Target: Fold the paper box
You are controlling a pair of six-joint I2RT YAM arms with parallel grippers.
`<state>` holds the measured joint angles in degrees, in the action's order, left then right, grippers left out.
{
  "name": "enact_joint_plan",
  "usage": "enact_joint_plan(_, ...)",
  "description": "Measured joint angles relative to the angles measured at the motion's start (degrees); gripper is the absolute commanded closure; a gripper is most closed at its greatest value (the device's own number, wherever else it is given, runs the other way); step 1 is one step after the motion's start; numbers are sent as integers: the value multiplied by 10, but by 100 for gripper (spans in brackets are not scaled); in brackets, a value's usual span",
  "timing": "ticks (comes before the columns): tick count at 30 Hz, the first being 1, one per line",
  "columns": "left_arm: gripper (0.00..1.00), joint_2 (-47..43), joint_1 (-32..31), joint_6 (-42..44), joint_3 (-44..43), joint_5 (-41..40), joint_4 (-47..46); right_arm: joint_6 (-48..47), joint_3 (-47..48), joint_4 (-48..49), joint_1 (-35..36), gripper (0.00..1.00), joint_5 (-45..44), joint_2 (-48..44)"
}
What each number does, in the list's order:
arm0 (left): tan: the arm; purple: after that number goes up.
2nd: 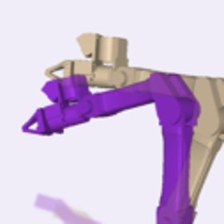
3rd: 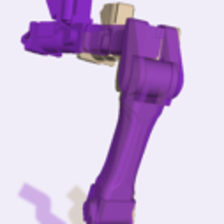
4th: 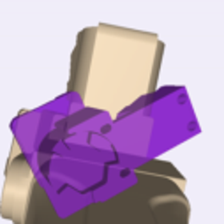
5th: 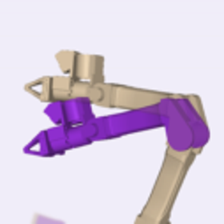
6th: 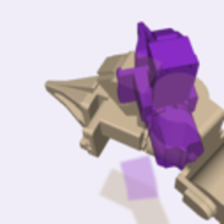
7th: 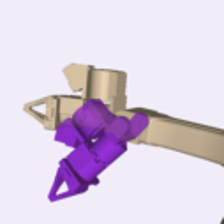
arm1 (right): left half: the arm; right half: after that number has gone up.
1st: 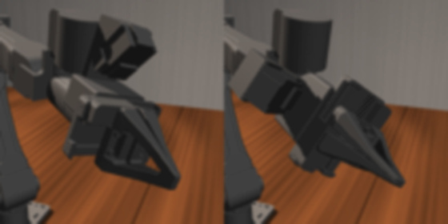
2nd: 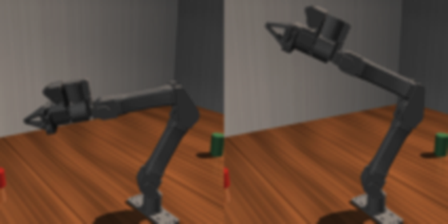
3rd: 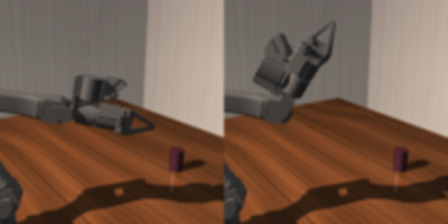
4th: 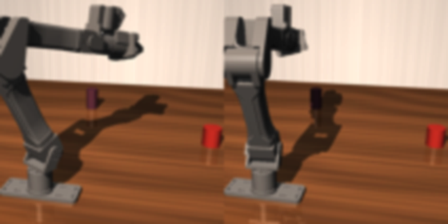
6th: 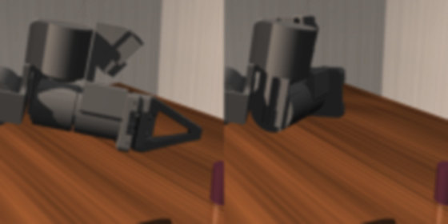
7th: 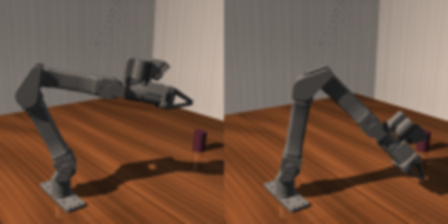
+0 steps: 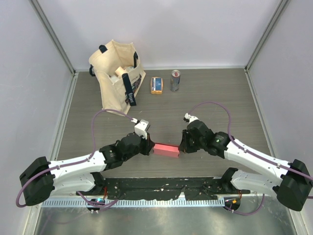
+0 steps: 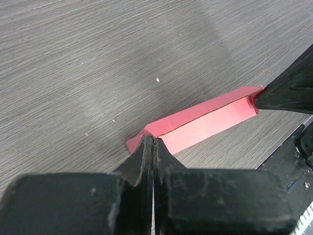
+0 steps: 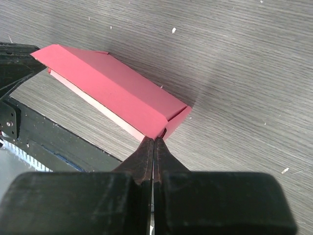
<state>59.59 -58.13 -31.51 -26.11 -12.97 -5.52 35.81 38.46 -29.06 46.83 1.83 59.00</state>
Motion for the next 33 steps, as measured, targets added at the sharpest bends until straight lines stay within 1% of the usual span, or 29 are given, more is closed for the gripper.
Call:
enact_joint_plan(1,100,1,0,0,0,0,-1,-1,1,0,0,84,-1,2)
enact_joint_plan(3,100,2,0,0,0,0,-2,-1,1,0,0,68,1,1)
enact_joint_plan(4,100,2,0,0,0,0,-2,-2,1,-1,0,54,4,-1)
enact_joint_plan(6,100,2,0,0,1,0,-2,7,-4,-5,0,46,11,-16)
enact_joint_plan(7,100,2,0,0,1,-1,-3,14,-6,-6,0,37,13,-29)
enact_joint_plan(9,100,2,0,-1,1,-1,-3,31,-8,-5,0,29,15,-64)
enact_joint_plan(10,100,2,0,-2,1,-1,-3,48,-8,-2,-2,22,12,-82)
enact_joint_plan(13,100,1,0,-5,1,-1,-2,115,-10,10,-12,17,2,-117)
enact_joint_plan(14,100,1,0,-6,1,-1,-2,146,-19,26,-17,16,2,-125)
enact_joint_plan(17,100,1,0,-9,1,-1,-2,257,-75,83,-24,16,23,-138)
enact_joint_plan(20,100,1,0,-10,1,-1,-2,340,-121,92,-24,12,34,-149)
enact_joint_plan(25,100,1,-8,-11,1,-9,-2,475,-160,94,-27,12,31,-205)
enact_joint_plan(28,100,1,-16,-13,1,-20,-2,550,-169,98,-27,12,39,-204)
enact_joint_plan(33,100,2,-35,-25,1,-50,0,634,-175,110,-27,12,54,-173)
